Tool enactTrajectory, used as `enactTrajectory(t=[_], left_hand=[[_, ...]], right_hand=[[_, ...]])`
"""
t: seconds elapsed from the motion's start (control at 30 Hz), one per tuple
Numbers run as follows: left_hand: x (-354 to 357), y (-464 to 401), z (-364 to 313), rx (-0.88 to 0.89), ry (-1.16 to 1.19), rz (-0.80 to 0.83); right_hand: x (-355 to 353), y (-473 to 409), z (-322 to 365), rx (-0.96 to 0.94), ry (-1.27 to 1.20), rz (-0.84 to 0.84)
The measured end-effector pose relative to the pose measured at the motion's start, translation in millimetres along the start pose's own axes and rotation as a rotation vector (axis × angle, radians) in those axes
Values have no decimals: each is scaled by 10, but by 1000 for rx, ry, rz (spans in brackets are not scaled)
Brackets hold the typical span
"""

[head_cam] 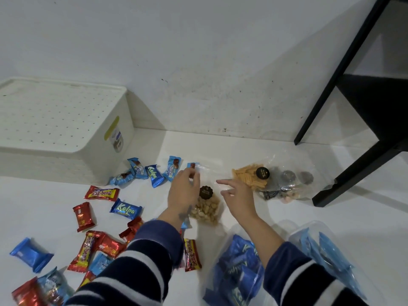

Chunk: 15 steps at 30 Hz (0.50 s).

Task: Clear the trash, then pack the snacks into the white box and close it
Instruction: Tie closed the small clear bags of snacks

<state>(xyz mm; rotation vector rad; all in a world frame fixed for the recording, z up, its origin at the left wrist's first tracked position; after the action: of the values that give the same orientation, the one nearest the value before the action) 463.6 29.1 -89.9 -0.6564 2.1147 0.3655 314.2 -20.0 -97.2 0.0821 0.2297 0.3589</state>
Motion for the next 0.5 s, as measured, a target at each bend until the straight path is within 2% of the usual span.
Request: enactTrajectory(t=[0.1,0.23,0.3,0.4,0.5], left_hand=[[-112,-72,459,131,-383,-45],[-172,-252,1044,129,-704,160],[-161,-357,1174,141,-740,193],[-82,-413,1262,168,-721,204],[23,-388,1316,223,-711,115]], right_hand=[[103,-79,-79,154,-51,43],[234,-90,-128,184,-113,46],[252,-140,-51,157,-109,56],[259,-325,227,29,34,95],[329,-628,559,-108,122,134]])
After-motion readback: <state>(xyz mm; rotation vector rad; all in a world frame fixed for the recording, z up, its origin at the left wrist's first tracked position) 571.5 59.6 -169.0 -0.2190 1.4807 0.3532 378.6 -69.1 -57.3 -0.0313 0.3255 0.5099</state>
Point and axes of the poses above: each hand's wrist, its own y-axis away from the middle knuckle, its own x-axis out of the palm, z = x × y, the point moved 2 cm from there along -y, towards the middle knuckle, and after that the axes turned 15 degrees about -y, right-handed, at the moved point
